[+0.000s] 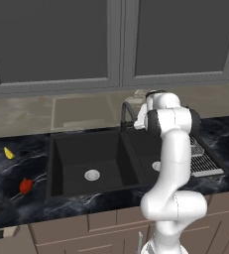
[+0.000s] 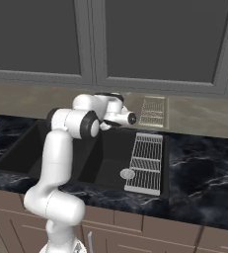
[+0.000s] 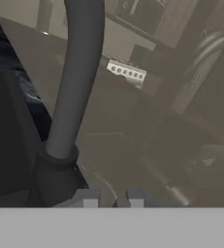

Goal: Turn on the sink faucet. Then move the bell pepper from the counter to the sink. Turn off the sink. Move the vegetable from the sink to the pot next to the stove. Finally move the pot to the rear left burner.

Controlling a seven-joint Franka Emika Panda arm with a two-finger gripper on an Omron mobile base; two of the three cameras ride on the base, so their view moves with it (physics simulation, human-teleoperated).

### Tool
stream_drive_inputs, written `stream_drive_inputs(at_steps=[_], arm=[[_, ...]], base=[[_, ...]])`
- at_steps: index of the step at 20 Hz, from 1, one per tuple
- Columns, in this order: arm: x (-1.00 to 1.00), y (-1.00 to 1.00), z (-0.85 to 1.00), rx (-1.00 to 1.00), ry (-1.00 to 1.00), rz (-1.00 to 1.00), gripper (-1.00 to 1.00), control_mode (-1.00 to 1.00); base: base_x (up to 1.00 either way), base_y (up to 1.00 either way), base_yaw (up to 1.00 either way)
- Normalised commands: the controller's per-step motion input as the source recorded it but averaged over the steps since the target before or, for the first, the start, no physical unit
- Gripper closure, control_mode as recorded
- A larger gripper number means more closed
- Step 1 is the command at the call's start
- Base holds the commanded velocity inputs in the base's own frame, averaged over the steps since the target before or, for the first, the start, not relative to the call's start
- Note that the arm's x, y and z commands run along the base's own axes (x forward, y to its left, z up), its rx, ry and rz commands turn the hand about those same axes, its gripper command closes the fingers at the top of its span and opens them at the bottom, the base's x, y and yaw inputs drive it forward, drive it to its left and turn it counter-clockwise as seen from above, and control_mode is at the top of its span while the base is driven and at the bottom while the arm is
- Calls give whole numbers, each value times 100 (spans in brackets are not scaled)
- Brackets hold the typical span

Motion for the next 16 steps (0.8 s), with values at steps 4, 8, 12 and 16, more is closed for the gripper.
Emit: stream_drive_inputs(at_steps=[4,8,12,16], arm=[[0,-29,-11,3,0,-16,100,-100],[0,-41,-27,4,0,-11,100,-100],[0,-55,-33,7,0,-4,100,-100],[0,-60,-39,5,0,-1,100,-100]], base=[[0,0,0],[0,0,0],[0,0,0],[0,0,0]])
